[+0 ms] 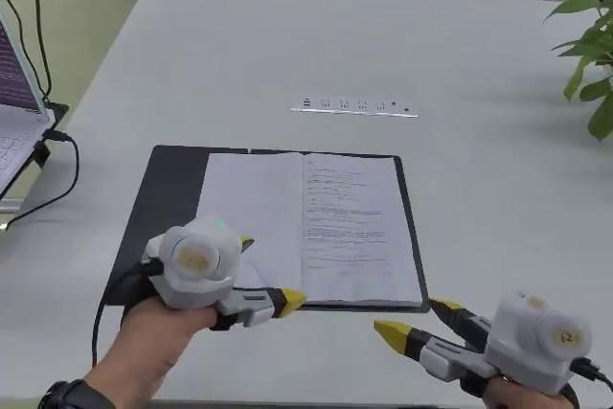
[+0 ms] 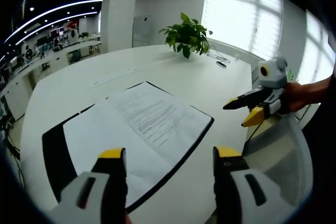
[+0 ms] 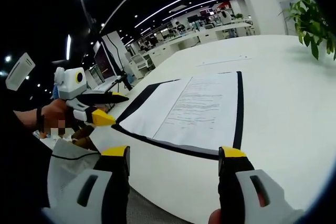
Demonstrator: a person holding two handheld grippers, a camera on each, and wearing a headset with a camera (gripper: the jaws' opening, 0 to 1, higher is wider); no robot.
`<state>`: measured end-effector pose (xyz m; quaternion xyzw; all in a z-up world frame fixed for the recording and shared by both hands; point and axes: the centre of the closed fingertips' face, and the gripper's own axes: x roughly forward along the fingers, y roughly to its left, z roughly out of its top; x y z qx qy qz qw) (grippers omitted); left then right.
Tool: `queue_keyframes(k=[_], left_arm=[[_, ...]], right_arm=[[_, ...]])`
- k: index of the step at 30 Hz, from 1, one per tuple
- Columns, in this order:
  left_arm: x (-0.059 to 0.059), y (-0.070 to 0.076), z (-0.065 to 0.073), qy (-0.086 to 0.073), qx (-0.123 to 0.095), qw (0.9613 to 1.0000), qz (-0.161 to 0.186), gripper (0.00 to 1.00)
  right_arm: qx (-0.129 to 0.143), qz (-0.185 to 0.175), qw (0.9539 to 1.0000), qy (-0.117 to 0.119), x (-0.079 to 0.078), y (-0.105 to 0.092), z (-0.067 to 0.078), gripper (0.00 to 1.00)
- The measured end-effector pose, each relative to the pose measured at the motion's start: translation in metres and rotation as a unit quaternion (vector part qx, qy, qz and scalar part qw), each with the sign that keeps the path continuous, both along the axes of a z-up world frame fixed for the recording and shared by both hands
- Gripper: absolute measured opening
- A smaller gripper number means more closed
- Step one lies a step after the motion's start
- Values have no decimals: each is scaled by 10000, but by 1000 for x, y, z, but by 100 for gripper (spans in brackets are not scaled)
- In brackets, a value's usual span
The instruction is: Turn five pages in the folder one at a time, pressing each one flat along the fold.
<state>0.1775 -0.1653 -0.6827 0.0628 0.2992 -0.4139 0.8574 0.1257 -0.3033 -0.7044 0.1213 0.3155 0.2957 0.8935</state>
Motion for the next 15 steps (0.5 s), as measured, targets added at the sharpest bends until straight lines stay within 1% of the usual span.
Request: queue_keyframes(k=[2, 5, 7, 9, 11, 15], left_arm=[[1, -12, -2, 2, 15, 9999, -129, 66], [4, -36, -8, 20, 85, 9994, -338, 66], [6, -45, -10, 16, 103, 9992, -388, 65], [11, -62, -14, 45, 82, 9989, -461, 64], [14, -75, -18, 80, 85, 9986, -514, 64], [23, -99, -30, 53, 208, 9977, -637, 64]], right_arm=[[12, -33, 10000, -16, 0, -4, 1, 68], [50, -83, 10000, 1, 0, -9, 0, 67], [36, -85, 10000, 16, -1, -13, -1, 67], [56, -91, 9999, 49, -1, -16, -1, 67], [79, -74, 9999, 51, -1, -17, -1, 66], [106, -26, 9999, 93, 0, -18, -4, 66]])
